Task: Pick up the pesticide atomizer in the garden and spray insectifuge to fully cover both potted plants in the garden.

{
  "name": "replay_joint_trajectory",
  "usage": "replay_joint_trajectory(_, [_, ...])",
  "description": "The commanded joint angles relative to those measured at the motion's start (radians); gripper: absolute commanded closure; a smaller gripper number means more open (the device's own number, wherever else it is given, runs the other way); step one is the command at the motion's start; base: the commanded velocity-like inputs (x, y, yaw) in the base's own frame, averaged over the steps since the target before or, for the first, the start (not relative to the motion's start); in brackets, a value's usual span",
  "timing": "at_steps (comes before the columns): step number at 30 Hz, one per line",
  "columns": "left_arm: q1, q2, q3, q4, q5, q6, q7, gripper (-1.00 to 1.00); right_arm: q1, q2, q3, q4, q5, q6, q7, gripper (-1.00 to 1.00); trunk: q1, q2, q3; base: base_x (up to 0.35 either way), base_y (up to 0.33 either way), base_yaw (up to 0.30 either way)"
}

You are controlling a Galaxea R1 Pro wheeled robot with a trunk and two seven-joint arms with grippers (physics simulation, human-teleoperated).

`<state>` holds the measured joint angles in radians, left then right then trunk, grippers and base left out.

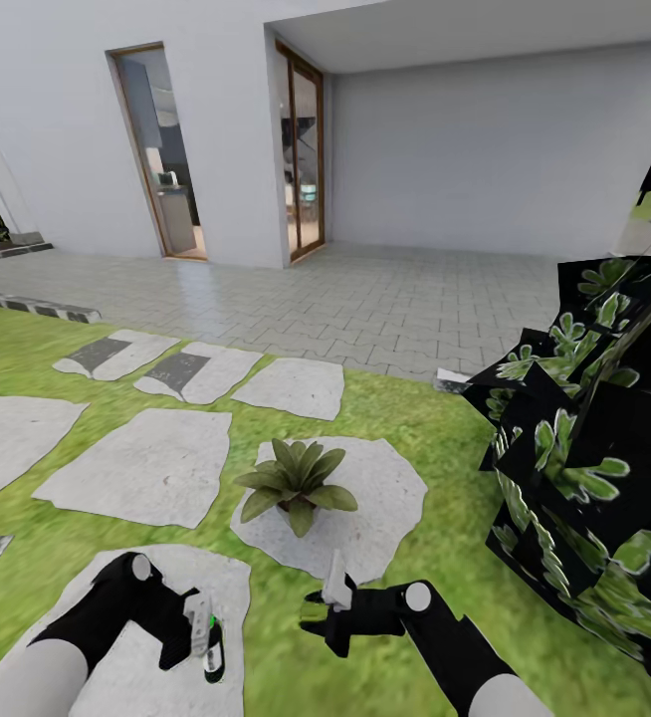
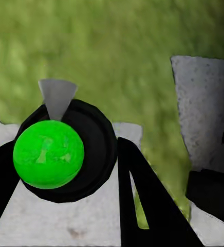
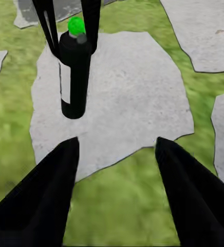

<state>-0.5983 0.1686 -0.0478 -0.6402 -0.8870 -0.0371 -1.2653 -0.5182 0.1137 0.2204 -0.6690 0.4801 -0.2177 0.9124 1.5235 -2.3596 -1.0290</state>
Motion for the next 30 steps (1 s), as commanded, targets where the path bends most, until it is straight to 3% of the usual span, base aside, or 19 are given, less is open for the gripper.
replay_joint_trajectory(1, [-0.001, 0.011, -0.002, -0.001, 0.0, -0.003, -0.002, 1.0, 0.0, 0.0, -0.002, -0.001, 0.009, -0.006, 0.001, -1.0, 0.0, 0.0, -0.001, 0.0, 0.0, 0.0])
replay_joint_trajectory(2, [-0.005, 0.014, 0.3, -0.002, 0.075, 0.023, 0.231, 1.0, 0.002, -0.031, -0.004, 0.469, 0.001, -0.014, -0.741, -1.0, 0.0, 0.0, -0.001, 0.0, 0.0, 0.0])
replay_joint_trajectory(4, [-0.006, 0.015, 0.33, -0.003, 0.074, 0.059, 0.24, 1.0, 0.004, -0.04, -0.005, 0.544, -0.002, -0.029, -0.833, -1.0, 0.0, 0.0, -0.001, 0.0, 0.0, 0.0])
replay_joint_trajectory(8, [-0.006, 0.016, 0.341, -0.007, 0.074, 0.105, 0.239, 1.0, 0.007, -0.044, -0.005, 0.594, -0.002, -0.083, -0.919, -1.0, 0.0, 0.0, -0.001, 0.0, 0.0, 0.0])
replay_joint_trajectory(14, [-0.006, 0.018, 0.339, -0.01, 0.073, 0.121, 0.236, 1.0, 0.008, -0.05, -0.01, 0.606, -0.016, -0.108, -0.981, -1.0, 0.0, 0.0, -0.001, 0.0, 0.0, 0.0])
replay_joint_trajectory(18, [-0.014, 0.015, 0.333, -0.011, 0.069, 0.171, 0.239, 1.0, 0.009, -0.055, -0.025, 0.611, -0.14, -0.108, -1.094, -1.0, 0.0, 0.0, -0.001, 0.0, 0.0, 0.0])
replay_joint_trajectory(21, [-0.016, 0.014, 0.329, -0.012, 0.068, 0.262, 0.238, 1.0, 0.009, -0.059, -0.027, 0.614, -0.192, -0.106, -1.119, -1.0, 0.0, 0.0, -0.001, 0.0, 0.0, 0.0])
replay_joint_trajectory(22, [-0.019, 0.004, 0.322, -0.016, 0.065, 0.368, 0.231, 1.0, 0.011, -0.086, -0.029, 0.621, -0.222, -0.106, -1.126, -1.0, 0.0, 0.0, -0.001, 0.0, 0.0, 0.0])
replay_joint_trajectory(27, [-0.016, 0.0, 0.265, -0.017, 0.063, 0.419, 0.217, 1.0, 0.015, -0.089, -0.029, 0.637, -0.228, -0.106, -1.126, -1.0, 0.0, 0.0, -0.001, 0.0, 0.0, 0.0])
replay_joint_trajectory(28, [-0.011, 0.0, 0.211, -0.01, 0.058, 0.43, 0.188, 1.0, 0.015, -0.09, -0.03, 0.638, -0.228, -0.106, -1.127, -1.0, 0.0, 0.0, -0.001, 0.0, 0.0, 0.0])
replay_joint_trajectory(30, [-0.015, 0.0, 0.194, -0.008, 0.058, 0.471, 0.182, 1.0, 0.015, -0.09, -0.03, 0.638, -0.23, -0.105, -1.127, -1.0, 0.0, 0.0, -0.001, 0.0, 0.0, 0.0])
